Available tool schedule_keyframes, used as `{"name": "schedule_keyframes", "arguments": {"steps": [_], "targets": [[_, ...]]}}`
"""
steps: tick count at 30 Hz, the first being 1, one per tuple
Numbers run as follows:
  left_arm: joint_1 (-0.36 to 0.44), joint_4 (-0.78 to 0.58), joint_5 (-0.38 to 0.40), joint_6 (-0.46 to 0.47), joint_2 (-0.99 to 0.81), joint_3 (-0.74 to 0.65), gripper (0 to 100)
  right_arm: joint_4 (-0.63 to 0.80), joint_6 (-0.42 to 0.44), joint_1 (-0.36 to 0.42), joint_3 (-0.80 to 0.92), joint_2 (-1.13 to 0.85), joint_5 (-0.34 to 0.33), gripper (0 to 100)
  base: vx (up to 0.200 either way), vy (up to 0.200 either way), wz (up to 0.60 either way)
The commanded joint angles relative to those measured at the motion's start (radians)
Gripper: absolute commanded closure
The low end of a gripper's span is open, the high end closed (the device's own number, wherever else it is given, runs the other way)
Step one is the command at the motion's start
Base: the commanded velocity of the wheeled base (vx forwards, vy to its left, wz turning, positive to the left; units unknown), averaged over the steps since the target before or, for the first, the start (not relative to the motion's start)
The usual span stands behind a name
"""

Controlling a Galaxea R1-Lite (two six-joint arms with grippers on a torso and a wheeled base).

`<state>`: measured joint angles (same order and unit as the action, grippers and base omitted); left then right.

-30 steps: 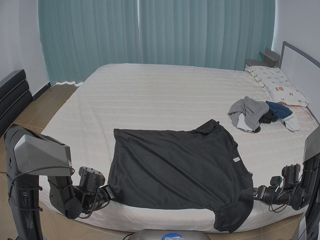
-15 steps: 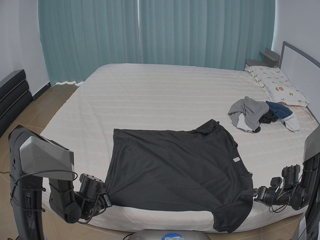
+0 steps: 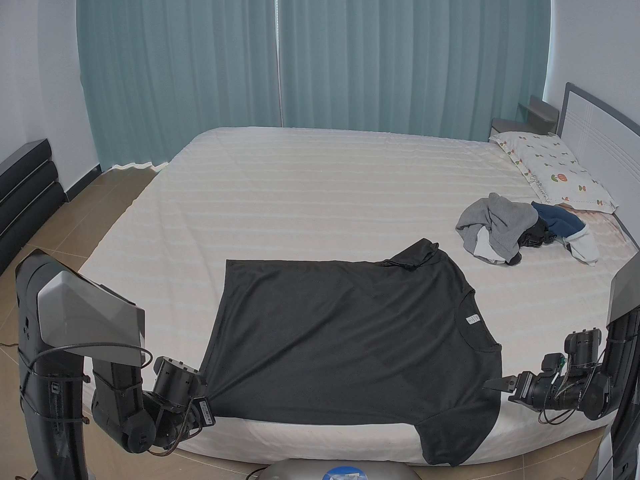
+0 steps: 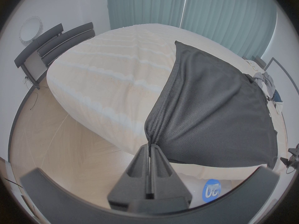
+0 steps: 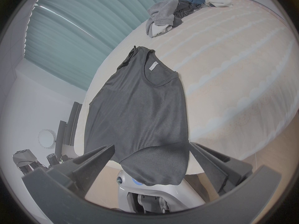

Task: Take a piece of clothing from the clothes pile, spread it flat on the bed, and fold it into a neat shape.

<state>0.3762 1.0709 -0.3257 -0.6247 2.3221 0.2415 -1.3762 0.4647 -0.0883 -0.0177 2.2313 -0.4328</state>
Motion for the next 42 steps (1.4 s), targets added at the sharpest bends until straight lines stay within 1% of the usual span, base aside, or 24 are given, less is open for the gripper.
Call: {"name": "schedule_keyframes", "arguments": {"steps": [1,5,6,10,14,16,17,18,19,20,21,24,25,28,29,30,31,32,36,37,38,39,42], "targets": [[0.003,0.001,-0.001,0.003,-0.003,-0.011,100,-0.001,0.0,0.001,0.018,-0.005,0.002,0,0.0,0.0,0.0],[0.003,0.003,-0.001,0.003,-0.003,-0.013,100,-0.004,0.0,0.001,0.018,-0.005,0.003,0,0.0,0.0,0.0],[0.003,0.004,-0.001,0.003,-0.003,-0.011,0,-0.009,0.0,-0.001,0.018,-0.007,0.005,0,0.0,0.0,0.0],[0.001,0.011,0.001,0.002,-0.006,-0.005,0,-0.018,0.005,-0.001,0.018,-0.036,0.005,0,0.0,0.0,0.0],[-0.006,0.011,0.014,-0.009,-0.07,0.01,0,-0.077,0.075,0.015,-0.007,-0.079,0.014,0,0.0,0.0,0.0],[-0.016,0.011,0.017,-0.012,-0.107,0.027,0,-0.093,0.091,0.024,-0.059,-0.073,0.035,0,0.0,0.0,0.0],[-0.016,0.011,0.017,-0.012,-0.107,0.027,0,-0.093,0.091,0.024,-0.059,-0.073,0.035,0,0.0,0.0,0.0],[-0.036,0.011,0.037,-0.032,-0.148,0.045,0,-0.077,0.092,0.038,-0.14,-0.064,0.086,0,0.0,0.0,0.0],[-0.045,0.011,0.065,-0.044,-0.167,0.053,0,-0.053,0.091,0.048,-0.189,-0.056,0.117,0,0.0,0.0,0.0],[-0.048,0.011,0.08,-0.052,-0.173,0.055,0,-0.04,0.092,0.055,-0.212,-0.055,0.129,0,0.0,0.0,0.0],[-0.077,0.011,0.168,-0.089,-0.196,0.061,0,0.066,0.097,0.088,-0.338,-0.05,0.181,0,0.0,0.0,0.0],[-0.088,0.011,0.2,-0.104,-0.198,0.067,0,0.128,0.101,0.113,-0.398,-0.047,0.197,0,0.0,0.0,0.0],[-0.105,0.011,0.225,-0.135,-0.19,0.085,0,0.213,0.127,0.145,-0.496,-0.039,0.204,0,0.0,0.0,0.0],[-0.122,0.011,0.266,-0.216,-0.175,0.125,0,0.318,0.196,0.191,-0.657,-0.012,0.206,0,0.0,0.0,0.0],[-0.125,0.011,0.289,-0.242,-0.164,0.134,0,0.35,0.207,0.203,-0.705,0.002,0.207,0,0.0,0.0,0.0],[-0.137,0.009,0.33,-0.276,-0.147,0.142,0,0.417,0.219,0.225,-0.8,0.033,0.209,0,0.2,0.0,0.0],[-0.14,0.009,0.34,-0.279,-0.145,0.142,0,0.433,0.221,0.229,-0.821,0.041,0.21,0,0.2,0.0,0.0],[-0.157,0.011,0.369,-0.283,-0.133,0.144,0,0.529,0.23,0.249,-0.944,0.071,0.223,0,0.2,0.0,0.0],[-0.161,0.012,0.379,-0.283,-0.096,0.16,0,0.752,0.299,0.292,-1.252,0.2,0.238,0,0.15,0.0,0.0],[-0.161,0.012,0.379,-0.282,-0.093,0.162,0,0.764,0.302,0.295,-1.271,0.209,0.241,0,0.0,0.0,0.0],[-0.161,0.017,0.378,-0.28,-0.075,0.167,0,0.821,0.312,0.308,-1.354,0.255,0.259,0,0.0,0.0,0.0],[-0.161,0.035,0.376,-0.28,-0.066,0.168,0,0.858,0.307,0.318,-1.41,0.291,0.281,0,0.0,0.0,0.0],[-0.163,0.106,0.378,-0.285,-0.055,0.156,0,0.933,0.305,0.338,-1.545,0.355,0.309,0,0.0,0.0,0.0]]}}
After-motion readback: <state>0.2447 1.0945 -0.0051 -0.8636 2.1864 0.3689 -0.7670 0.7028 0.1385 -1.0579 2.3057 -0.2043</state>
